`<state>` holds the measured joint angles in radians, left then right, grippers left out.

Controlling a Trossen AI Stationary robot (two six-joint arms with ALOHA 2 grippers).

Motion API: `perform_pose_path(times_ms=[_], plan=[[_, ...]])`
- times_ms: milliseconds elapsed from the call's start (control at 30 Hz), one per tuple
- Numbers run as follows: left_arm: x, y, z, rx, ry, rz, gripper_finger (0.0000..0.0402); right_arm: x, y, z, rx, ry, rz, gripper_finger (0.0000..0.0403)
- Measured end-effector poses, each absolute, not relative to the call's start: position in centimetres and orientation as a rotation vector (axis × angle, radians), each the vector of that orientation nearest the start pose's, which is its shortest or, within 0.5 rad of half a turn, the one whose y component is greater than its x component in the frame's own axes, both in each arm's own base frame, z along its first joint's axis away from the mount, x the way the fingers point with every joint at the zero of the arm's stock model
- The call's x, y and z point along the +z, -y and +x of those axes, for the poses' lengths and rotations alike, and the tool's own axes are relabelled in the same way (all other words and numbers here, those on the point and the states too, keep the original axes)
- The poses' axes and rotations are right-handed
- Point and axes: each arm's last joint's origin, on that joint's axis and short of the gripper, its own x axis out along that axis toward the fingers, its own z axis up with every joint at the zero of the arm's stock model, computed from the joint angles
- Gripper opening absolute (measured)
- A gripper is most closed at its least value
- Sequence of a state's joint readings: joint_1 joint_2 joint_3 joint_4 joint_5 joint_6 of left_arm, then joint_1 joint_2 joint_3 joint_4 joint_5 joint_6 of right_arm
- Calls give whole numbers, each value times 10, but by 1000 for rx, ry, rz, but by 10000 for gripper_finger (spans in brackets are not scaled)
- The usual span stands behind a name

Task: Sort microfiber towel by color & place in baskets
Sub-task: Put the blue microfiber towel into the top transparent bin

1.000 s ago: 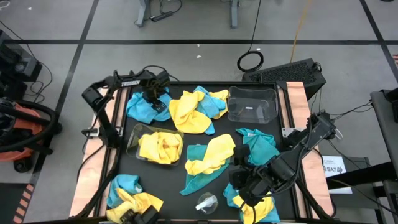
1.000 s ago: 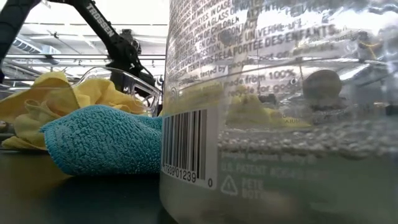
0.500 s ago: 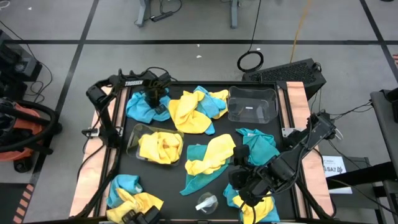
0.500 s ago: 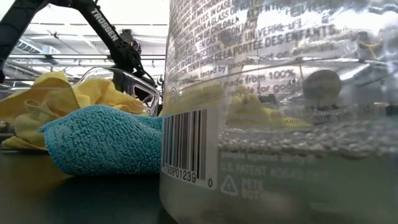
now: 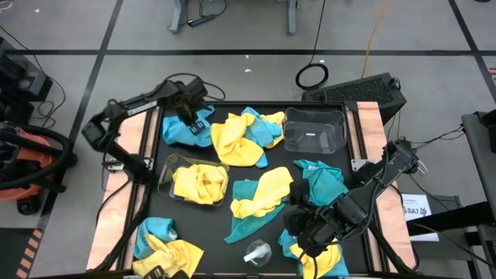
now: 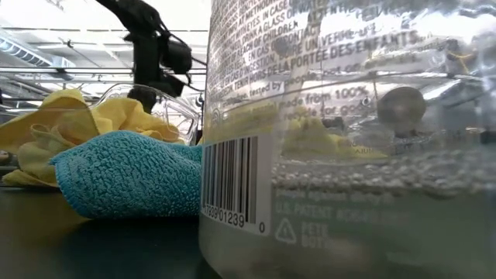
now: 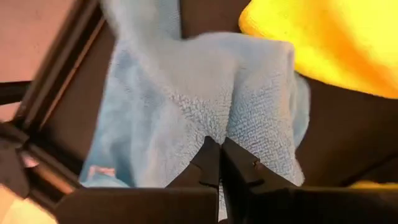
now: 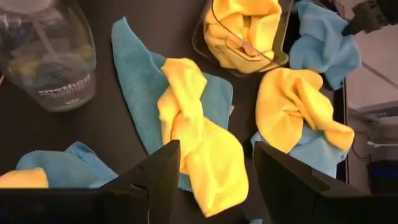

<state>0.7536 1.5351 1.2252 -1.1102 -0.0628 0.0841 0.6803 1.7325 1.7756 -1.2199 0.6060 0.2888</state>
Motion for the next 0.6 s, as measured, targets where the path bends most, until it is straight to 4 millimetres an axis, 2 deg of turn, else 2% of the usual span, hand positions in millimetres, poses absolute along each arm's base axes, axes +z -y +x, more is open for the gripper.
perform_pose_path(times_ms=[267,467,600], plan=[[301,-165,192,612,-1241,-345,1,354,-195,287,-105,-854,-469,196],[342,-144,184,611,-1084,-278,0,356,-175,303,-135,-844,-486,196],[360,-134,176,627,-1014,-259,0,357,-162,313,-153,-839,-493,196]])
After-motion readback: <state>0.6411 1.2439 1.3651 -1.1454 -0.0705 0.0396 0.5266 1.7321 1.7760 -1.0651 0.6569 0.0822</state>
